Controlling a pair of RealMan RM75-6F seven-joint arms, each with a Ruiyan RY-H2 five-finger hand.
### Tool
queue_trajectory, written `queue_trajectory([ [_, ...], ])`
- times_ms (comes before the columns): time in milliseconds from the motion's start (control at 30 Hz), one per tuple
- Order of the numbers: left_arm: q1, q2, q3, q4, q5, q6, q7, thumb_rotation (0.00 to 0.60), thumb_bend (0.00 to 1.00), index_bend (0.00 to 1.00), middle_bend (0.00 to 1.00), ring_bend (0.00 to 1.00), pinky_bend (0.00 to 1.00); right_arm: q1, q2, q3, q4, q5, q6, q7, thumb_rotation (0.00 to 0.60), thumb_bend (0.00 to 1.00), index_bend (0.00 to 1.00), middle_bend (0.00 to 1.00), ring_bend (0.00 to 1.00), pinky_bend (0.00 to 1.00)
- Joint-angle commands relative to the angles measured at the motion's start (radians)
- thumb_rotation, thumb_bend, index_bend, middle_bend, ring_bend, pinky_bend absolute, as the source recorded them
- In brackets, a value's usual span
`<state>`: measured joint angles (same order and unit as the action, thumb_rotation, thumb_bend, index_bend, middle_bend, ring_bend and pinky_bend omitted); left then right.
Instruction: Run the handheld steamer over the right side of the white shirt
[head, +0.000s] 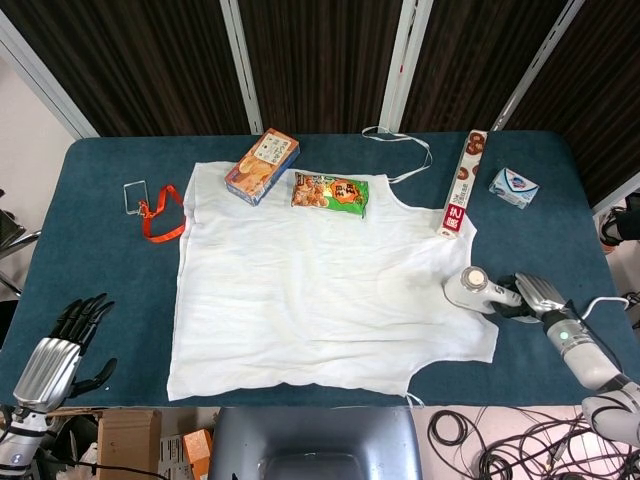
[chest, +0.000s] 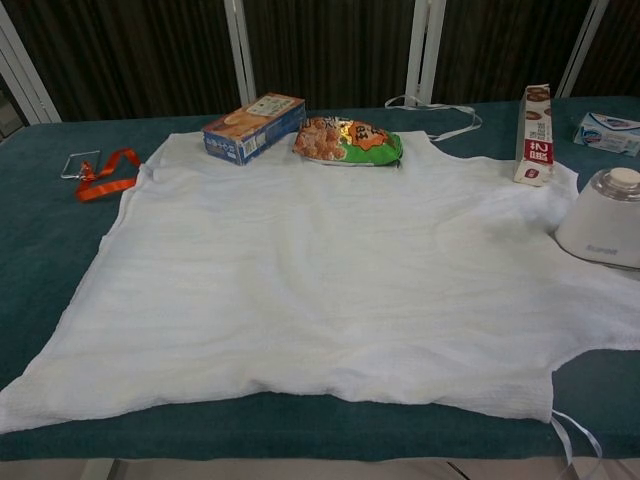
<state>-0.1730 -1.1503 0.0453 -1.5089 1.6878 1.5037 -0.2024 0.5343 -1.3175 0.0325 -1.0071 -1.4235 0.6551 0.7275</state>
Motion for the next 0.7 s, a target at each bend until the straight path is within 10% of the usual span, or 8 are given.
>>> queue_trajectory([
  [33, 0.001, 0.001, 0.0, -0.001, -0.001, 0.0, 0.0, 0.6, 0.36, 0.0, 0.0, 0.0, 0.02, -0.005, -0.021, 0.01, 0.021, 0.007, 0.02, 0.017, 0.6, 0.69, 1.0, 0.99, 0.98, 1.0],
  [400, -0.001, 0.003, -0.001, -0.003, -0.004, -0.006, 0.001, 0.6, 0.36, 0.0, 0.0, 0.0, 0.02, -0.005, -0.059, 0.037, 0.031, -0.045, 0.146, 0.215, 0.6, 0.9, 1.0, 1.0, 1.0, 1.0],
  [700, -0.006, 0.0, -0.001, -0.003, -0.006, -0.016, 0.005, 0.6, 0.36, 0.0, 0.0, 0.0, 0.02, 0.073, -0.019, 0.069, -0.065, -0.027, 0.092, 0.111, 0.6, 0.9, 1.0, 1.0, 1.0, 1.0],
])
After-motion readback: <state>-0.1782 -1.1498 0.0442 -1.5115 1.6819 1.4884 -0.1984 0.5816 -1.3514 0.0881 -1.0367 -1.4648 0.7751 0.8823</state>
